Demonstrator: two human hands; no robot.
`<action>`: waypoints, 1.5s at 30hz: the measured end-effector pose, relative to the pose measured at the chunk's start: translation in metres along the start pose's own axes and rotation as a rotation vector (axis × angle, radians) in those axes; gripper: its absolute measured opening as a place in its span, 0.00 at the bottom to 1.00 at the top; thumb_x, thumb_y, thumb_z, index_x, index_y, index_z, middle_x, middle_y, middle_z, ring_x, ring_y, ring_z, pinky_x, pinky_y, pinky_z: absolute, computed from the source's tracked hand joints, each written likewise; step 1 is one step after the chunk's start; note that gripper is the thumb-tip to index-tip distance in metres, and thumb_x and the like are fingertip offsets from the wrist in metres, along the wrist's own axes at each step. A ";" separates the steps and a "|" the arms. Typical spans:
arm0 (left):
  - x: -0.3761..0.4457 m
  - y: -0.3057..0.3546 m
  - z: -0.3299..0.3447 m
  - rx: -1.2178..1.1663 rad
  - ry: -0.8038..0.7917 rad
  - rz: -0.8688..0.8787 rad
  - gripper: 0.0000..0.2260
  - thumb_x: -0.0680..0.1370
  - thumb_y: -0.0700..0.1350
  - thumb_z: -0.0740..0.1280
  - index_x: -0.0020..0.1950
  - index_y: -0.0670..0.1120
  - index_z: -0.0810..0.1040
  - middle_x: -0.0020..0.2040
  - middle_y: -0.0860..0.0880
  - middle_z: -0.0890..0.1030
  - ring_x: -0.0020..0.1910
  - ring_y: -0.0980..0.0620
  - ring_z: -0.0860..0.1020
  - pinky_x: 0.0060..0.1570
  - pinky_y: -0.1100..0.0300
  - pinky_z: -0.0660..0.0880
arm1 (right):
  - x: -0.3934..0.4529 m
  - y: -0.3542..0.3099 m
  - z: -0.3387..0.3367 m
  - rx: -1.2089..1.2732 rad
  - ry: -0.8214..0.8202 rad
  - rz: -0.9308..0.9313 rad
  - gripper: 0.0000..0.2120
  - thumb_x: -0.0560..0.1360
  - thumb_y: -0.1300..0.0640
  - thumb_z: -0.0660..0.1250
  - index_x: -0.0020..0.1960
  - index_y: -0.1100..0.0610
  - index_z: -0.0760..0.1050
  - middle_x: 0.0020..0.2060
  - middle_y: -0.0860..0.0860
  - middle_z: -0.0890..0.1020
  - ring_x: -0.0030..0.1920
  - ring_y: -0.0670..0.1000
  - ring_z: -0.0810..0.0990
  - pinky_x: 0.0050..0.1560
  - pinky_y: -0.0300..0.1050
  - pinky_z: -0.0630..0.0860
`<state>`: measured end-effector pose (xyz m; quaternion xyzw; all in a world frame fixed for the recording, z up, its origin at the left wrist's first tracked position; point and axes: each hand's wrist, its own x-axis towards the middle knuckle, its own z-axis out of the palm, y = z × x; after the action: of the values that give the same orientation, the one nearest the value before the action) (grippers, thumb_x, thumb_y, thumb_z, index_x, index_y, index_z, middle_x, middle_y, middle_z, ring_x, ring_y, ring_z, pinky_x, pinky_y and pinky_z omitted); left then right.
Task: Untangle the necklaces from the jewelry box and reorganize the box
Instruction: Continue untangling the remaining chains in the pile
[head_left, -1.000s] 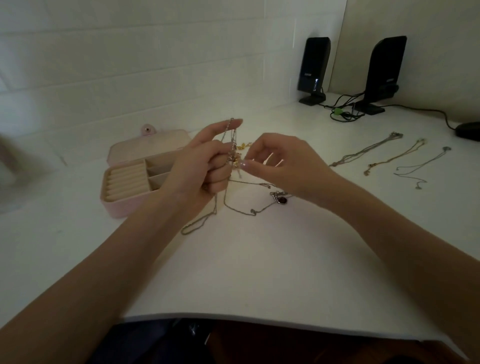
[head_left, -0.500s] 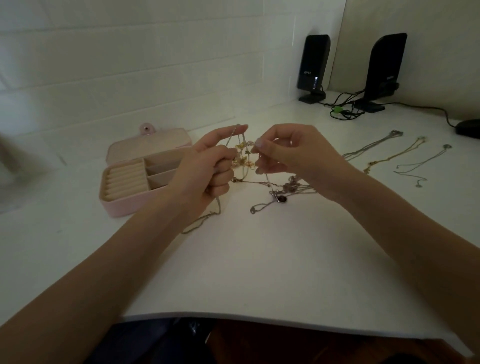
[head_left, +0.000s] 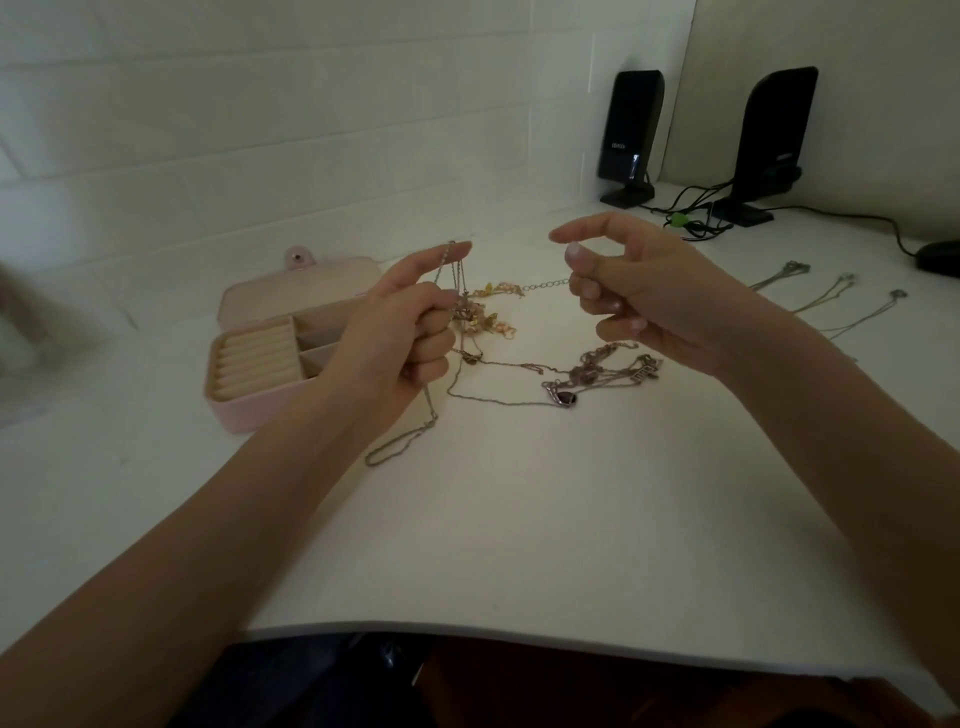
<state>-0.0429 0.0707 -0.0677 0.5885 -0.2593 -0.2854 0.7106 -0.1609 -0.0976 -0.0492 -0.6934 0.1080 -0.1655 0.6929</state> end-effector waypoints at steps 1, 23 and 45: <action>0.000 0.000 0.000 0.001 0.001 -0.002 0.19 0.79 0.33 0.54 0.60 0.50 0.77 0.23 0.55 0.56 0.19 0.59 0.53 0.17 0.69 0.52 | 0.001 0.000 -0.001 0.016 0.027 -0.009 0.12 0.79 0.59 0.63 0.62 0.59 0.71 0.28 0.48 0.71 0.28 0.44 0.64 0.22 0.33 0.61; -0.005 0.002 0.007 -0.022 -0.117 -0.009 0.20 0.79 0.33 0.52 0.61 0.51 0.77 0.22 0.55 0.55 0.18 0.59 0.53 0.18 0.69 0.50 | 0.004 0.039 0.057 -0.827 0.077 -0.434 0.04 0.72 0.50 0.71 0.42 0.50 0.81 0.41 0.44 0.74 0.43 0.42 0.71 0.51 0.46 0.72; 0.005 0.009 -0.010 -0.198 0.085 0.020 0.18 0.79 0.34 0.52 0.56 0.51 0.76 0.20 0.56 0.56 0.17 0.60 0.53 0.17 0.70 0.50 | 0.012 0.019 -0.021 -1.120 0.375 -0.036 0.12 0.72 0.51 0.71 0.34 0.53 0.72 0.28 0.45 0.76 0.28 0.44 0.74 0.33 0.39 0.66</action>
<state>-0.0320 0.0754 -0.0605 0.5245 -0.2054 -0.2771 0.7784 -0.1564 -0.1214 -0.0676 -0.9142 0.2878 -0.2148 0.1875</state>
